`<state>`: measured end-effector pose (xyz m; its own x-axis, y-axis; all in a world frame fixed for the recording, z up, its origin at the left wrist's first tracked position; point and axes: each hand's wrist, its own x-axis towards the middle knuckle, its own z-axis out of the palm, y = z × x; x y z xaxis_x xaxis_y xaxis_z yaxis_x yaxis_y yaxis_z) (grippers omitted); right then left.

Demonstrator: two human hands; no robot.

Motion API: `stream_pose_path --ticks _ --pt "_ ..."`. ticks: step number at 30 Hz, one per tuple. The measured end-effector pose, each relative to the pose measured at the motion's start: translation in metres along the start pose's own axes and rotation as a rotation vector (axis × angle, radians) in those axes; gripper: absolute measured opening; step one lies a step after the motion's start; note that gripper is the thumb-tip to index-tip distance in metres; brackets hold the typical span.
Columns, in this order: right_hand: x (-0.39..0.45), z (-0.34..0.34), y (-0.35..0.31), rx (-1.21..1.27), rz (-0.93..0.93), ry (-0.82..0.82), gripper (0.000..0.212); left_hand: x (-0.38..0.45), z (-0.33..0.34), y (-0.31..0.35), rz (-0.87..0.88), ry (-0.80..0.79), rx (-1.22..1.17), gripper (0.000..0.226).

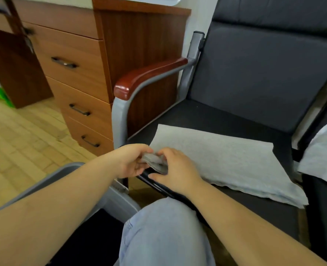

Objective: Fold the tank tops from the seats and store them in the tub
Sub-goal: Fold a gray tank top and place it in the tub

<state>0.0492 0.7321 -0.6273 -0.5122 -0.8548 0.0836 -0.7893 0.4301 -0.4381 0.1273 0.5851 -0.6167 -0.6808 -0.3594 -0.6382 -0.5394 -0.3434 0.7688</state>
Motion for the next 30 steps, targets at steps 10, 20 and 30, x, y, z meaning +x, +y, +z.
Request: stream_pose_path --ticks 10,20,30 --pt "-0.006 0.004 -0.010 0.022 -0.095 0.048 0.016 -0.003 -0.007 -0.027 -0.095 -0.131 -0.270 0.037" --pt "-0.027 -0.008 -0.028 0.370 -0.070 0.074 0.019 0.005 -0.006 -0.011 -0.018 0.088 -0.358 0.034" --pt "-0.052 -0.028 -0.010 0.739 0.095 0.246 0.037 0.006 0.014 0.013 0.171 0.182 -0.666 0.038"
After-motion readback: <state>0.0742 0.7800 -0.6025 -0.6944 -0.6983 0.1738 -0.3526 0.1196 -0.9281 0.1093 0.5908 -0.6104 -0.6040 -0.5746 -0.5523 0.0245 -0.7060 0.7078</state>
